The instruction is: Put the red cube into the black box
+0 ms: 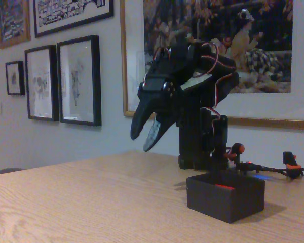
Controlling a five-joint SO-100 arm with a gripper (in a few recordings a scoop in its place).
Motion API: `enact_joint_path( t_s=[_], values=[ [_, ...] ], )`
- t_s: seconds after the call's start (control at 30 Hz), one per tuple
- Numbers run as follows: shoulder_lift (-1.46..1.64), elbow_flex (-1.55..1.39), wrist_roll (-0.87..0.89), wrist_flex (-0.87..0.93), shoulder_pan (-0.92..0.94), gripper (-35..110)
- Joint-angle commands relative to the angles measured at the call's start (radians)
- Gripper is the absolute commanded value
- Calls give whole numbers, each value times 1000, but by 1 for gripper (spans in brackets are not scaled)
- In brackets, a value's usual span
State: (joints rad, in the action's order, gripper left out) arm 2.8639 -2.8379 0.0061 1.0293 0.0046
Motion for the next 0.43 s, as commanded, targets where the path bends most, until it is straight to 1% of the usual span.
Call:
enact_joint_path(
  t_s=[0.0,0.23,0.4],
  values=[
    [35,-12,-17,3,2,17],
    [104,-60,-14,2,3,16],
    [121,-80,-21,0,-3,19]
  ],
)
